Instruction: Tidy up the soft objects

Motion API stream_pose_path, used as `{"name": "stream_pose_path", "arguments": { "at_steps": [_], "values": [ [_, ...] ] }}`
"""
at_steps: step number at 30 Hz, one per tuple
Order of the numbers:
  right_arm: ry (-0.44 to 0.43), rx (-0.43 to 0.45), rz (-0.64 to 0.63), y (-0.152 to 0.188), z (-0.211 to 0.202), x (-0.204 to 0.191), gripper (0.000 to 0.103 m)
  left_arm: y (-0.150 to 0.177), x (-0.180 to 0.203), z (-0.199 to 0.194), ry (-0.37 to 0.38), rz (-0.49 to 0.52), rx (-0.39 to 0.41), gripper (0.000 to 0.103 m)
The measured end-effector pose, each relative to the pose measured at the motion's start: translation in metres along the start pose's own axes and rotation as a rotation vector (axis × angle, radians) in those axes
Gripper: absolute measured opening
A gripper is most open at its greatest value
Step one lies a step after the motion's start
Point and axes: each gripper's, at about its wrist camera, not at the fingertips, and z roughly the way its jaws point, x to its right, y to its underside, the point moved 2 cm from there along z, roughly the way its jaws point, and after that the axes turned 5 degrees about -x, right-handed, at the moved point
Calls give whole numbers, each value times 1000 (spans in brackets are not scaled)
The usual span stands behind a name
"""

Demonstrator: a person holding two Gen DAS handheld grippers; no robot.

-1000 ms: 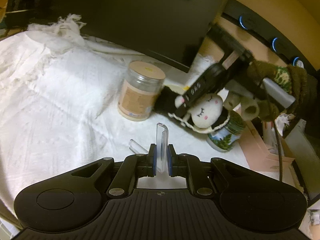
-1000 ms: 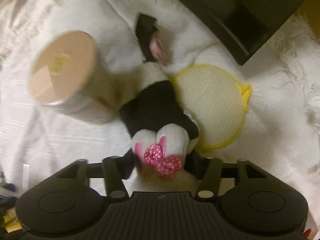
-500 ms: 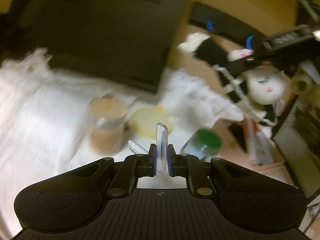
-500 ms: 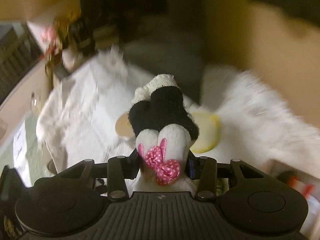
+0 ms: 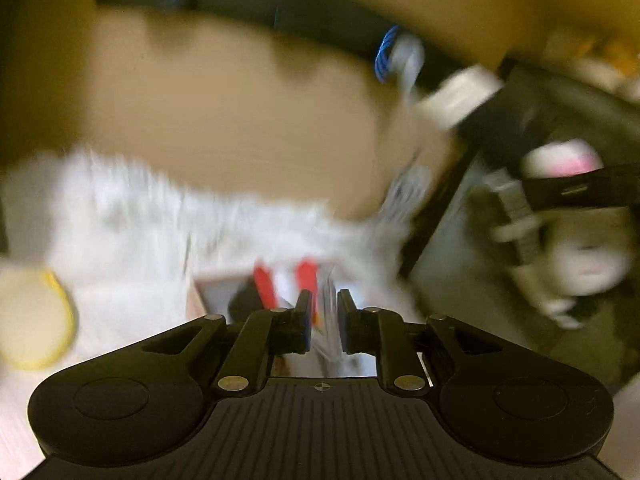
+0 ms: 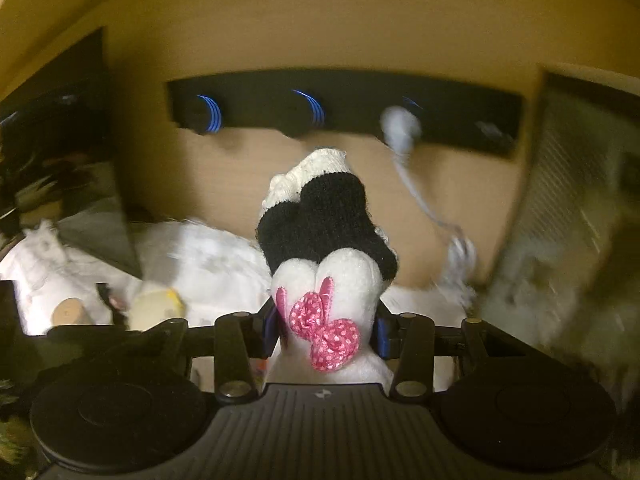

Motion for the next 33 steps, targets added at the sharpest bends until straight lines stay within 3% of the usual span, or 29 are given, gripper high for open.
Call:
{"name": "stream_pose_path", "arguments": {
  "at_steps": [2, 6, 8, 12, 17, 20, 23, 25, 28, 30, 32, 33],
  "values": [
    [18, -15, 39, 9, 4, 16, 44, 6, 0, 31, -43, -11, -60, 19],
    [44, -34, 88, 30, 24, 22, 44, 18, -12, 45, -35, -148, -51, 19],
    [9, -51, 127, 38, 34, 26, 44, 20, -21, 37, -3, -211, -28, 19],
    [-51, -64, 189, 40, 62, 27, 44, 21, -23, 10, -22, -193, 10, 19],
    [-100, -48, 266, 40, 103, 23, 45, 33, -26, -19, -23, -249, 19, 19],
    [-159, -116, 318, 57, 147, 21, 45, 47, -30, -36, -65, -247, 9, 19],
    [-142, -233, 328, 85, 196, 20, 46, 63, -40, -50, -93, -279, -10, 19],
    [-136, -186, 297, 91, 200, 18, 47, 73, -49, -55, -112, -312, -19, 19],
    [-132, -197, 283, 90, 200, 14, 47, 87, -60, -60, -131, -359, -36, 19],
    [-124, -202, 261, 90, 196, 11, 52, 94, -66, -64, -137, -377, -45, 19],
    [-95, -195, 220, 94, 187, 7, 69, 100, -72, -68, -141, -387, -50, 19],
    [-63, -179, 189, 95, 179, 6, 72, 103, -75, -70, -143, -393, -52, 19]
  ]
}}
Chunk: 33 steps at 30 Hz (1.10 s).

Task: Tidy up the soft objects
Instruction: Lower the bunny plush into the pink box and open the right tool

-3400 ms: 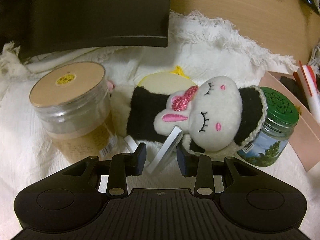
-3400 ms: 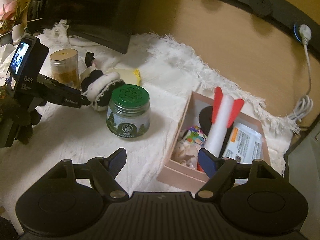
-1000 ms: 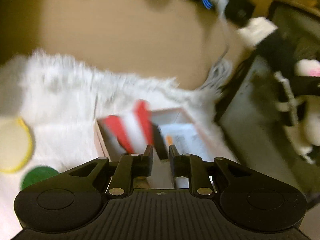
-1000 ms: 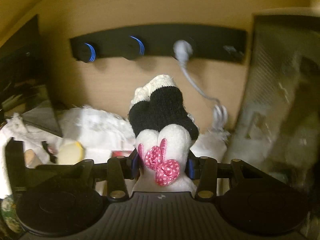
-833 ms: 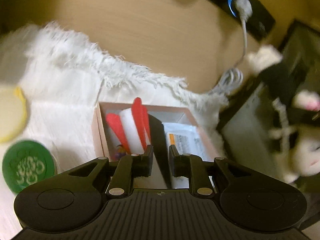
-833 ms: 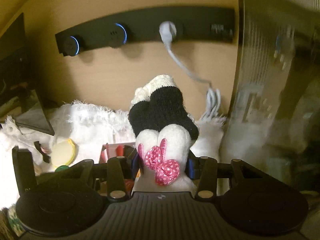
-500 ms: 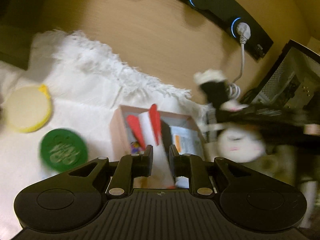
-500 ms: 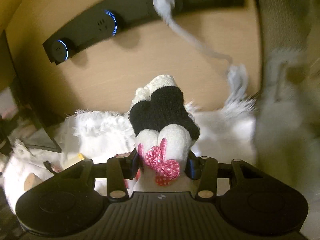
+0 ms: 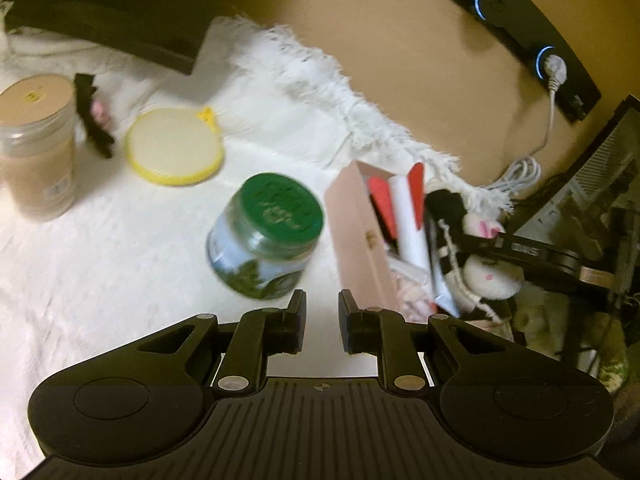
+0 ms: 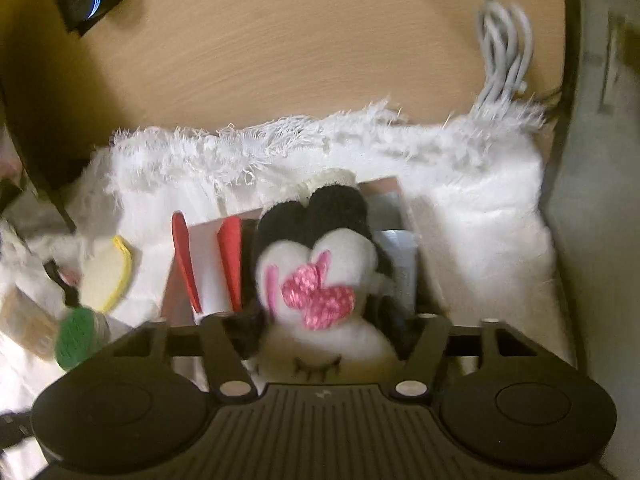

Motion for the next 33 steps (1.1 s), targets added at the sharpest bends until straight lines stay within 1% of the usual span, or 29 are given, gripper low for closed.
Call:
{"name": "stream_pose_path", "arguments": {
  "at_steps": [1, 2, 4, 5, 6, 7, 8, 9, 11, 14, 15, 16, 20, 22, 25, 26, 27, 29, 31, 33],
  "values": [
    [34, 29, -30, 3, -8, -3, 75, 1, -4, -1, -3, -8, -1, 19],
    [60, 64, -63, 6, -17, -7, 76, 3, -8, -2, -5, -18, 0, 19],
    [93, 126, -122, 12, -34, -15, 76, 6, -15, -3, -10, -42, -2, 19],
    [104, 161, -147, 14, -42, -19, 74, 7, -18, -3, -13, -55, -5, 19],
    [106, 186, -168, 17, -49, -22, 70, 9, -21, -3, -16, -64, -6, 19],
    [102, 195, -183, 19, -54, -25, 52, 10, -24, -3, -21, -73, -6, 19],
    [97, 178, -183, 19, -54, -26, 40, 12, -27, -4, -26, -82, -7, 19],
    [89, 136, -166, 17, -49, -25, 40, 13, -30, -5, -30, -90, -7, 19],
    [75, 78, -111, 16, -34, -18, 40, 15, -37, -8, -37, -107, -6, 19],
    [-10, 30, -37, 17, -21, -7, 43, 17, -46, -14, -62, -123, 11, 19],
    [-27, 16, -18, 18, -18, -6, 44, 17, -50, -16, -72, -130, 17, 19],
    [-27, 15, -18, 18, -17, -6, 45, 17, -54, -19, -85, -141, 25, 19],
    [12, 32, -72, 19, -21, -17, 46, 16, -72, -33, -141, -174, 67, 19],
    [47, 54, -120, 19, -29, -23, 46, 15, -81, -41, -173, -185, 86, 19],
    [109, 104, -206, 18, -45, -34, 51, 12, -94, -50, -216, -193, 111, 19],
    [120, 129, -234, 17, -52, -38, 56, 10, -98, -52, -232, -195, 118, 19],
    [117, 148, -254, 15, -59, -43, 59, 9, -101, -54, -241, -195, 122, 19],
    [86, 180, -288, 11, -71, -55, 70, 4, -105, -56, -261, -184, 125, 19],
    [40, 195, -322, 6, -80, -71, 72, -3, -105, -59, -263, -157, 129, 19],
    [7, 196, -349, 3, -85, -87, 72, -16, -106, -64, -250, -123, 136, 19]
  ]
}}
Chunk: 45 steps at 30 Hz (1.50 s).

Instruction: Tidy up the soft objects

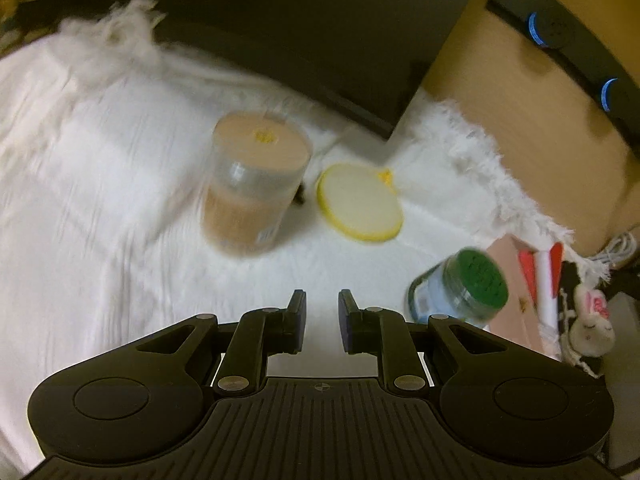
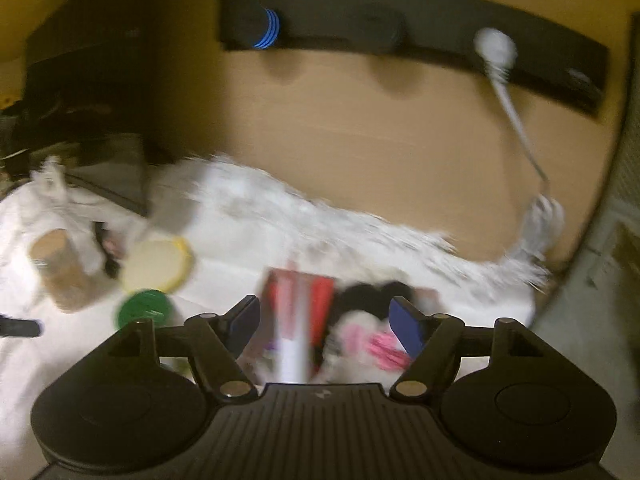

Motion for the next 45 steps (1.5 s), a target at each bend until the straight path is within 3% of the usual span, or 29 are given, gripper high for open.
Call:
{"name": "stream_pose_path", "arguments": {
  "at_steps": [6, 9, 12, 16, 19, 26, 29, 31, 34, 45],
  "values": [
    [-91, 1, -49, -8, -6, -41, 72, -94, -1, -15, 40, 43, 55, 19],
    [-125, -10, -37, -7, -6, -55, 73, -144, -1, 16, 27, 70, -76, 19],
    [-132, -23, -13, -5, -2, -64, 74, -172, -8, 60, -43, 73, -187, 19],
    [-107, -38, 3, 0, 3, -69, 76, -181, -8, 106, -155, 54, -295, 19],
    [-100, -55, 21, 5, 5, -65, 76, -186, -2, 131, -213, 105, -367, 19],
    [-56, -99, 73, 12, 14, -50, 76, -195, -15, 171, -215, 53, -512, 19],
    [-41, -104, 87, 14, 17, -46, 76, -193, -15, 182, -241, 27, -522, 20],
    [-36, -105, 100, 15, 19, -44, 76, -191, -16, 188, -207, -41, -525, 20],
    [-43, -110, 115, 16, 22, -43, 76, -190, -16, 193, -175, -117, -514, 28],
    [-39, -118, 143, 22, 29, -36, 76, -191, 9, 211, -228, 9, -494, 35]
  ]
}}
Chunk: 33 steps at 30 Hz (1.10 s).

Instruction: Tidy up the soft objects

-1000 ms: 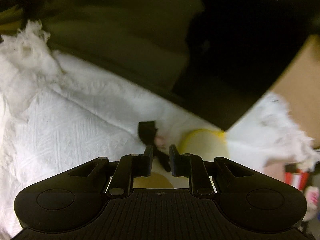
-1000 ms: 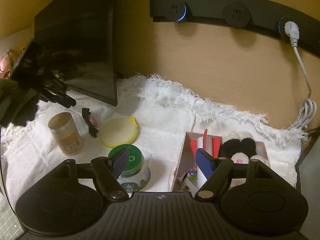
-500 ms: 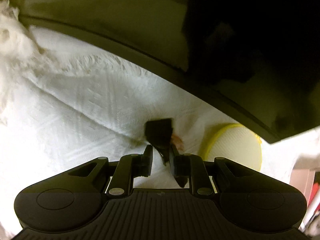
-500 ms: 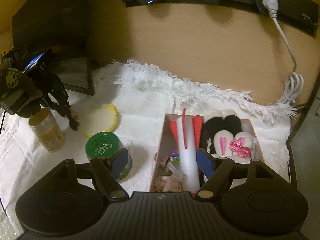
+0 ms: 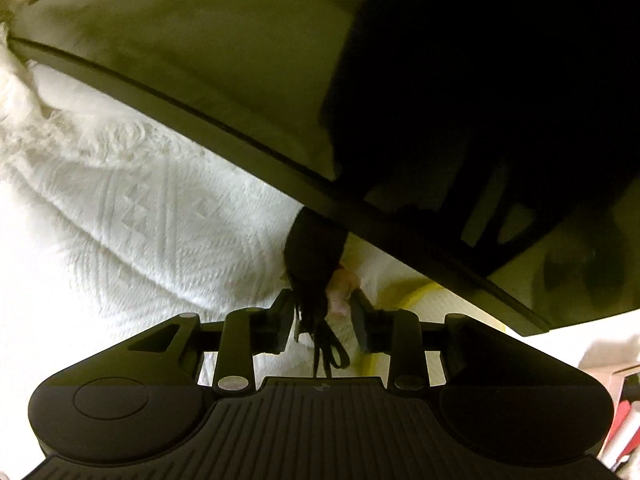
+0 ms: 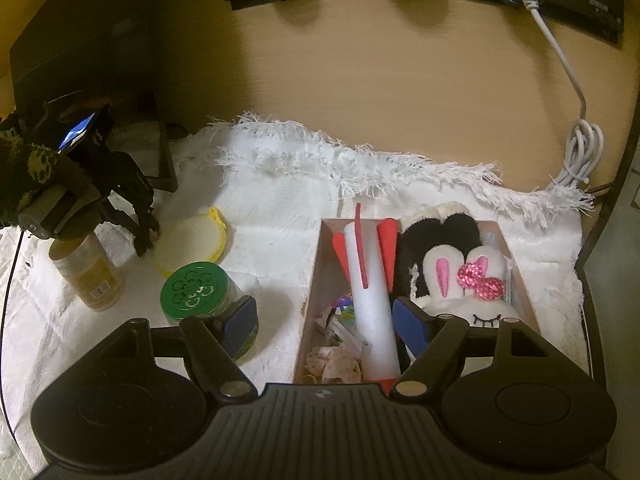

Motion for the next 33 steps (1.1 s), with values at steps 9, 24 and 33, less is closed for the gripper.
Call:
{"name": "stream_pose_path", "arguments": {
  "at_steps": [9, 24, 33],
  "values": [
    [24, 27, -36, -1, -6, -2, 76, 8, 0, -12, 138, 23, -50, 29],
    [-210, -150, 5, -94, 54, -49, 87, 133, -27, -140, 433, 198, 213, 29],
    [-153, -466, 142, -122, 190, -138, 96, 202, -72, -124, 480, 143, 280, 29]
  ]
}}
